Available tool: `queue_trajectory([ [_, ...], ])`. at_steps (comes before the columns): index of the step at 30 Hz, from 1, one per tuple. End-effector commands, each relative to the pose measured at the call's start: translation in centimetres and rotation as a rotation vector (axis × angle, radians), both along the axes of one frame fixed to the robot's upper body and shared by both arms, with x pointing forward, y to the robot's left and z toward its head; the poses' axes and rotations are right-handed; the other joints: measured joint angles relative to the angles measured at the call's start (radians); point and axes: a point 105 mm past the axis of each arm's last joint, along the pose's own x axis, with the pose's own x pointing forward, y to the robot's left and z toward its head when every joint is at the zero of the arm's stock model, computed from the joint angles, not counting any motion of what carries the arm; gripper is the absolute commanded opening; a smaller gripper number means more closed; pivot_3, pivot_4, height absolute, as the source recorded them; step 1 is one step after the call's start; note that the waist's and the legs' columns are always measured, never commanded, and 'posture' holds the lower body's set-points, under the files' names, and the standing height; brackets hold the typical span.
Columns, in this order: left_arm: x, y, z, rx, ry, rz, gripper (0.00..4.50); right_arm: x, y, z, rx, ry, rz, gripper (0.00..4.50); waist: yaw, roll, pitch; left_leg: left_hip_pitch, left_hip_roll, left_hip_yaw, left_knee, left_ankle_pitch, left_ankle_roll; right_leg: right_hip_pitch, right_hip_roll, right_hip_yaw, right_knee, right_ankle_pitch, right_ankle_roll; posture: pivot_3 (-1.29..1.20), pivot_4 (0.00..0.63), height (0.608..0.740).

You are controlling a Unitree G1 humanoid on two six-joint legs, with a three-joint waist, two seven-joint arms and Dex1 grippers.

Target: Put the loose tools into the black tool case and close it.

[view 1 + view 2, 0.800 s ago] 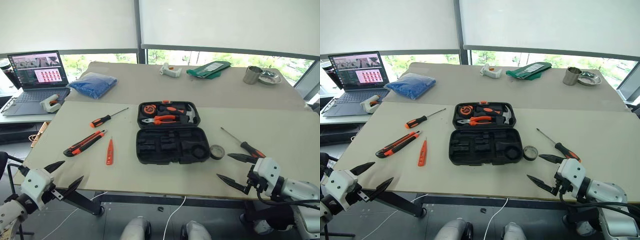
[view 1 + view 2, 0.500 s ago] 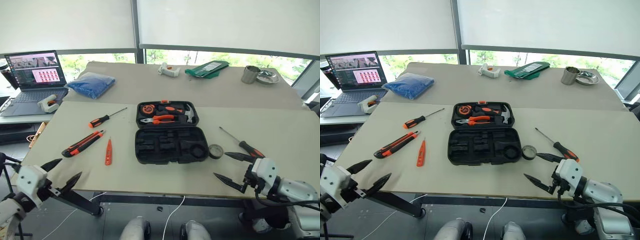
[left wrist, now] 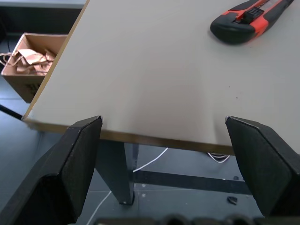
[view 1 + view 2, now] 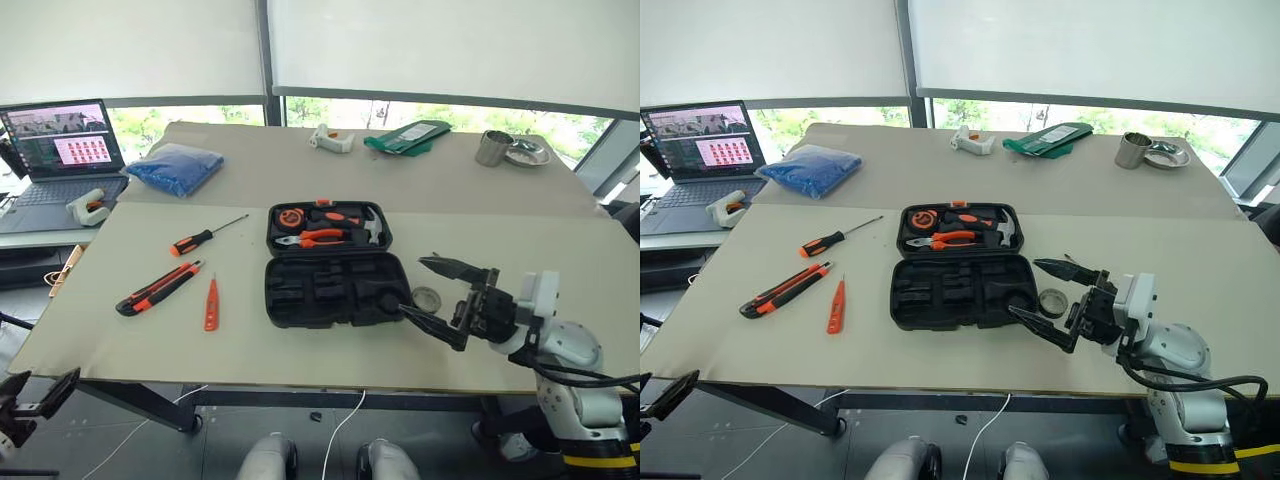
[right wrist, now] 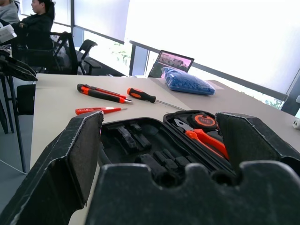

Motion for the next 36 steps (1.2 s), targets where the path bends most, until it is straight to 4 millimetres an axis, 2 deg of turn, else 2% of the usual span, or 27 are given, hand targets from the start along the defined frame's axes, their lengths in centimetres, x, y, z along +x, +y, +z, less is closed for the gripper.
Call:
queue_trajectory([
  [1,5.1,-2.2,4.1,0.035,-0.081,-0.128,4.50,0.2,-1.3,0.2,0.008,-0.043,-0.089,4.45,0.007,0.000,0.000,0.000,0.000,0.000,0.000,0.000,0.000,0.000,0.000,0.000,0.000,0.001,-0.001,0.00,0.150,0.740],
  [3,8.9,-3.9,5.4,0.061,-0.076,-0.207,4.50,0.4,-2.0,-0.3,0.011,-0.035,-0.140,4.45,0.018,0.000,0.000,0.000,0.000,0.000,0.000,0.001,-0.001,0.000,0.001,0.000,0.000,0.002,-0.002,0.00,0.150,0.740],
  [4,9.9,-4.2,5.7,0.070,-0.067,-0.221,4.50,0.5,-2.2,-0.5,0.011,-0.034,-0.152,4.45,0.019,0.000,0.000,0.000,0.000,0.001,0.000,0.002,-0.002,0.000,0.003,0.000,0.001,0.002,-0.002,0.00,0.150,0.740],
  [6,13.5,-5.5,6.2,0.120,-0.054,-0.267,4.50,0.6,-2.3,-0.7,0.009,-0.032,-0.172,4.45,0.014,0.000,0.000,0.000,0.001,0.003,0.001,0.003,-0.004,-0.001,0.007,0.002,0.000,0.004,-0.004,0.00,0.150,0.740],
  [8,16.6,-6.5,6.4,0.174,-0.029,-0.300,4.50,0.5,-2.4,-0.8,0.007,-0.032,-0.183,4.45,0.007,-0.001,0.000,0.001,0.001,0.005,0.000,0.003,-0.004,0.000,0.009,0.002,0.001,0.009,0.003,0.00,0.150,0.740],
  [13,21.8,-8.1,5.7,0.204,0.049,-0.321,4.50,0.3,-2.3,-0.3,0.014,-0.037,-0.213,4.45,-0.023,-0.003,0.001,0.000,0.002,0.010,-0.001,0.011,0.004,-0.001,0.016,0.007,0.004,0.010,0.002,0.00,0.150,0.740],
  [17,23.5,-9.1,4.7,0.211,0.114,-0.313,4.50,-0.2,-2.1,0.4,0.018,-0.052,-0.235,4.45,-0.038,-0.006,0.002,-0.001,0.003,0.012,-0.002,0.011,0.004,-0.002,0.017,0.008,0.004,0.010,0.002,0.00,0.150,0.740],
  [24,24.0,-9.3,3.4,0.204,0.186,-0.257,4.50,-0.9,-1.9,1.4,0.022,-0.060,-0.269,4.45,-0.035,-0.010,0.005,-0.001,0.004,0.013,-0.001,0.009,0.006,-0.003,0.016,0.009,0.004,0.010,0.004,0.00,0.150,0.740],
  [28,23.8,-10.2,2.0,0.098,0.216,-0.273,3.35,-1.0,-1.6,1.9,0.010,-0.076,-0.259,4.50,-0.031,-0.010,0.005,-0.001,0.004,0.013,0.001,0.009,0.006,-0.003,0.014,0.010,0.004,0.010,0.005,0.00,0.150,0.740],
  [31,23.9,-10.3,1.9,0.093,0.194,-0.265,2.17,-1.0,-1.5,2.1,-0.003,-0.080,-0.244,4.50,-0.029,-0.010,0.005,-0.001,0.004,0.014,0.001,0.009,0.006,-0.002,0.014,0.011,0.004,0.011,0.005,0.00,0.150,0.740],
  [34,24.3,-10.3,2.7,0.097,0.111,-0.262,0.99,-1.0,-1.5,2.1,-0.011,-0.075,-0.237,4.50,-0.027,-0.010,0.005,-0.001,0.004,0.014,0.001,0.009,0.006,-0.002,0.014,0.011,0.004,0.011,0.005,0.00,0.150,0.740],
  [36,24.5,-10.1,3.6,0.107,0.042,-0.258,0.88,-1.0,-1.6,2.0,-0.016,-0.070,-0.234,4.50,-0.027,-0.011,0.005,-0.001,0.004,0.014,0.002,0.009,0.006,-0.002,0.014,0.011,0.004,0.011,0.004,0.00,0.150,0.740],
])
